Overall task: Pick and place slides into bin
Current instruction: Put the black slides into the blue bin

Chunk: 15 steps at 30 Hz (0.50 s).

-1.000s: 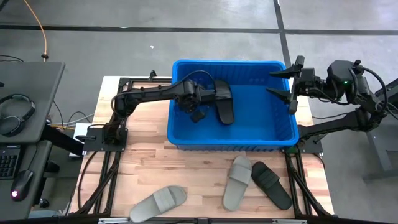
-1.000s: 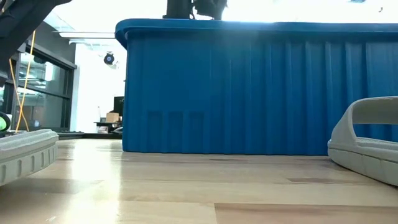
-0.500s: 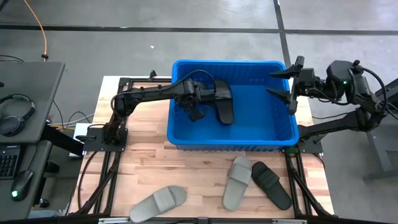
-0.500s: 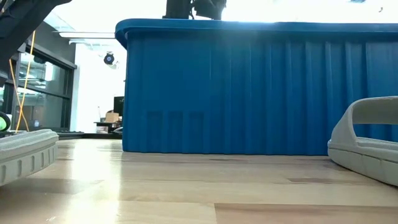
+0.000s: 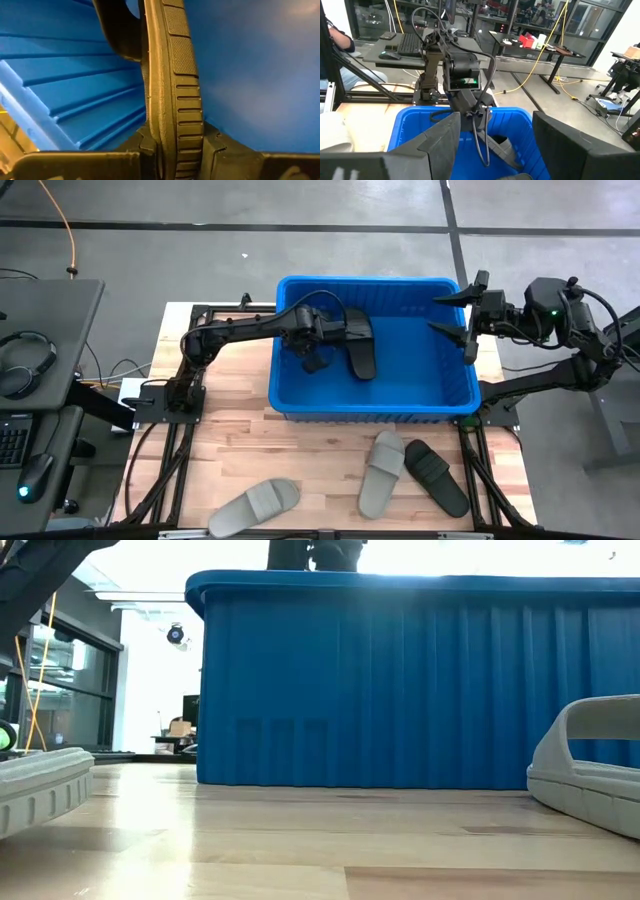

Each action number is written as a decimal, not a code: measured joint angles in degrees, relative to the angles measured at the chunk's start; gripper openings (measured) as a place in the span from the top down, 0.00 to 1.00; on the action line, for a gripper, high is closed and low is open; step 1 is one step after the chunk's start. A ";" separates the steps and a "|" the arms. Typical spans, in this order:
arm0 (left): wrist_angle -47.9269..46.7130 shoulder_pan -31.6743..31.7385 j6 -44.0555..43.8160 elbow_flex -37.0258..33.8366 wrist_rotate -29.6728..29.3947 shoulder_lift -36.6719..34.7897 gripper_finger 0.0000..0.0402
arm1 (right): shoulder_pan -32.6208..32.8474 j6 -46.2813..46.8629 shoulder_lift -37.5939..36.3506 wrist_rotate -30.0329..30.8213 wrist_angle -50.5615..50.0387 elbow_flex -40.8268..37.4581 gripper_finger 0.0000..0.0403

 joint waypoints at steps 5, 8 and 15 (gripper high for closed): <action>0.00 0.47 -0.18 -0.02 2.94 1.03 0.82 | 0.00 0.17 0.00 0.00 0.01 0.00 0.41; 0.03 0.87 -0.22 0.02 3.79 1.22 0.79 | 0.00 0.17 0.00 0.00 0.00 0.00 0.41; 0.01 1.02 -0.26 0.02 4.84 1.25 0.73 | 0.01 1.06 0.00 -0.02 -0.07 0.00 0.41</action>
